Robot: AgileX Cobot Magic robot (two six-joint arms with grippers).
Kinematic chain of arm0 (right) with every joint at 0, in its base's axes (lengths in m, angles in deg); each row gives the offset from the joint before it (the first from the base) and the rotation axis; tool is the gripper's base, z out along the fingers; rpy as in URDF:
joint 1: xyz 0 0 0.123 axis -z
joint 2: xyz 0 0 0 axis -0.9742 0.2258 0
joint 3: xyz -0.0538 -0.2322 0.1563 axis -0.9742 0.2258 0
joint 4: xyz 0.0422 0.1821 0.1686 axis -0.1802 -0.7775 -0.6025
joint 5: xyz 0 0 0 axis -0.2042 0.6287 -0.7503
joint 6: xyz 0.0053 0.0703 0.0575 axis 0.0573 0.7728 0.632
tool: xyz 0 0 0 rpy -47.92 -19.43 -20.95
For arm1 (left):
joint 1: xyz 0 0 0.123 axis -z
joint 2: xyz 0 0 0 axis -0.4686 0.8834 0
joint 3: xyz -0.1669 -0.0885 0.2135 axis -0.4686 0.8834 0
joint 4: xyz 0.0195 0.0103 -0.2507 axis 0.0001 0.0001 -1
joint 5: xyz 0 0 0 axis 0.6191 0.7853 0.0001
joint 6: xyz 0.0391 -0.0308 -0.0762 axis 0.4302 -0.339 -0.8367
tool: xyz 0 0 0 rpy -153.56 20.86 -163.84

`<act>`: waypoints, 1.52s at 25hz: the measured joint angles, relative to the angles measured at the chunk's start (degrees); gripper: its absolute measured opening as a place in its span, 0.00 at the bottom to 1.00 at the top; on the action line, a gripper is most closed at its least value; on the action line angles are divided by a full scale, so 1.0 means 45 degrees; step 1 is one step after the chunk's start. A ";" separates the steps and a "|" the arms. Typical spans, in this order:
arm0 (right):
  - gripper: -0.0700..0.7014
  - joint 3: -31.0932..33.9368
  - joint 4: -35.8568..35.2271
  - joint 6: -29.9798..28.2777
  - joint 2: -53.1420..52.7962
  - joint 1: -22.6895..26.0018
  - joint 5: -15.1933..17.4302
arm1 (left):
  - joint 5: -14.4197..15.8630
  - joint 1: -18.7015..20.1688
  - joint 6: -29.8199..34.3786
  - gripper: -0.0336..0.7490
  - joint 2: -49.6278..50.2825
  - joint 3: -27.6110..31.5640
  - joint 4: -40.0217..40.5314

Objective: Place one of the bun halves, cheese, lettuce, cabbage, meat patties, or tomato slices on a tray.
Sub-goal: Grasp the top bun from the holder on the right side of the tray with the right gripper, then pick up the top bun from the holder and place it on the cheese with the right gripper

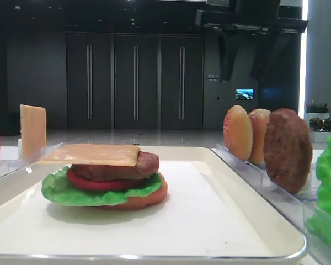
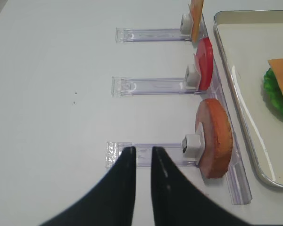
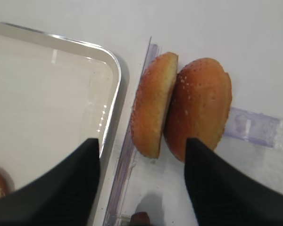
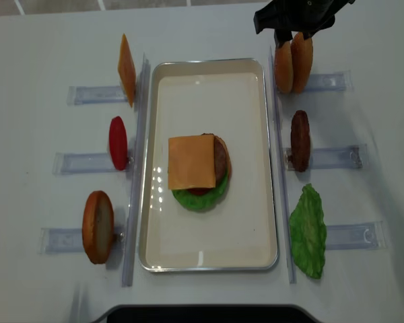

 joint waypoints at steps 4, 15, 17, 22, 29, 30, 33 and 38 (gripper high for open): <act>0.59 -0.0074 0.0368 0.0020 0.0261 -0.0013 -0.0348 | 0.0000 0.0000 0.0010 0.12 0.0000 0.0000 0.0000; 0.59 -0.0125 0.0843 0.0030 0.1448 -0.0013 -0.0967 | 0.0000 0.0000 0.0010 0.04 0.0000 0.0000 0.0000; 0.59 -0.0135 0.0853 0.0030 0.1672 -0.0013 -0.0992 | 0.0000 0.0000 0.0010 0.04 0.0000 0.0000 0.0000; 0.33 -0.0211 0.0900 0.0127 0.1964 -0.0026 -0.0828 | 0.0000 0.0000 0.0010 0.04 0.0000 0.0000 0.0000; 0.33 -0.1793 0.0650 0.0127 0.1685 -0.0134 0.1121 | 0.0000 0.0000 0.0010 0.04 0.0000 0.0000 0.0000; 0.33 -0.2192 0.0650 0.0127 0.1566 -0.0146 0.1418 | 0.0000 0.0000 0.0010 0.04 0.0000 0.0000 0.0000; 0.33 -0.3084 0.0445 0.0019 0.1258 -0.0218 0.2239 | 0.0000 0.0000 0.0010 0.04 0.0000 0.0000 0.0000; 0.33 -0.3255 -0.0433 0.0030 0.1240 -0.0732 0.2559 | 0.0000 0.0000 0.0010 0.04 0.0000 0.0000 0.0000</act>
